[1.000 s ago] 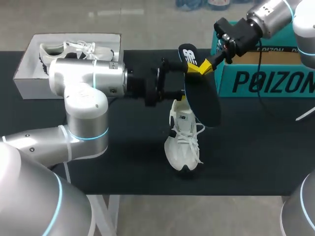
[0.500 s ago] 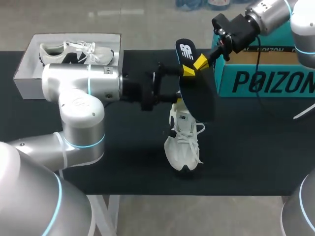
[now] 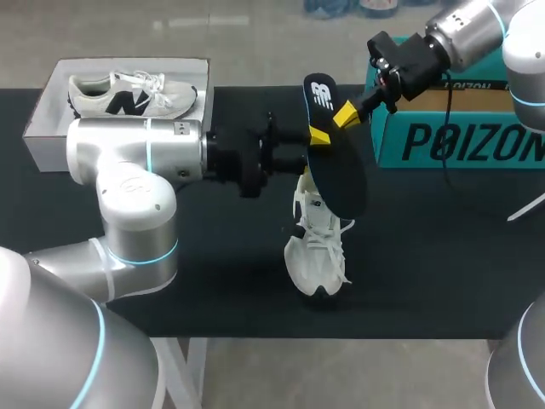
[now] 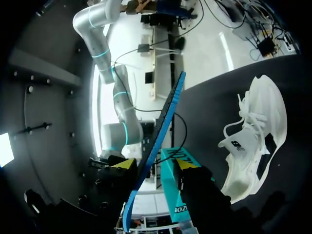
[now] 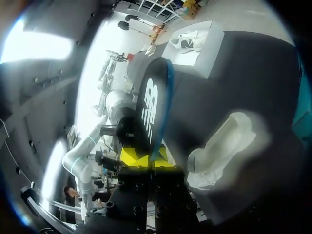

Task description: Take the shoe out of the shoebox, open the shoe tongue, remove and reinsert the insole, then place the shoe into the shoebox

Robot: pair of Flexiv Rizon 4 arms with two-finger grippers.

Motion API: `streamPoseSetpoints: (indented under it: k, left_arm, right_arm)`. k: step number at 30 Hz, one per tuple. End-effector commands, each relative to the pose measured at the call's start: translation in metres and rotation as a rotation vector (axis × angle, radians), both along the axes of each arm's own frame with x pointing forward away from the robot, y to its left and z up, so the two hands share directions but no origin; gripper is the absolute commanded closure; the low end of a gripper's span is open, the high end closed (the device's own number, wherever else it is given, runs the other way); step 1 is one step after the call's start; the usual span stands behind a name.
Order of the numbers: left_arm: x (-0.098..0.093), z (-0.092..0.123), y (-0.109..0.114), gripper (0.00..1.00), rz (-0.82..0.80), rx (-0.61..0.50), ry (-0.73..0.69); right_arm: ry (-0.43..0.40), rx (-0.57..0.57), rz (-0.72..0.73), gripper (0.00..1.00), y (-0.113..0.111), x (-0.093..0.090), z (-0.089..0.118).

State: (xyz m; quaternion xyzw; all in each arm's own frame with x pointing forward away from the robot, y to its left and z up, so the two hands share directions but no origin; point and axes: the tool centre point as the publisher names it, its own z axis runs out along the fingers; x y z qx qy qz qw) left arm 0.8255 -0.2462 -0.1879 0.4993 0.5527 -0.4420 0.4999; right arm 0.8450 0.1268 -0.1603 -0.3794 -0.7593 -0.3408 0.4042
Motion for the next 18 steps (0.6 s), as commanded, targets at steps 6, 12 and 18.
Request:
streamPoseSetpoints:
  k: [6, 12, 18]
  left_arm:
    - [0.0019, -0.0022, -0.0039, 1.0, -0.028, -0.004, 0.0]
    - [0.0027, -0.0017, -0.0013, 1.0, -0.029, -0.008, 0.001]
    - [0.0048, -0.0025, 0.0037, 1.0, -0.016, -0.012, 0.005]
  right_arm:
    - [-0.002, 0.009, -0.008, 1.0, -0.0006, -0.0042, -0.0012]
    - [0.008, 0.002, -0.016, 0.89, 0.0007, -0.0052, -0.0029]
    - [0.012, -0.005, -0.017, 0.0, 0.0027, -0.0054, -0.0057]
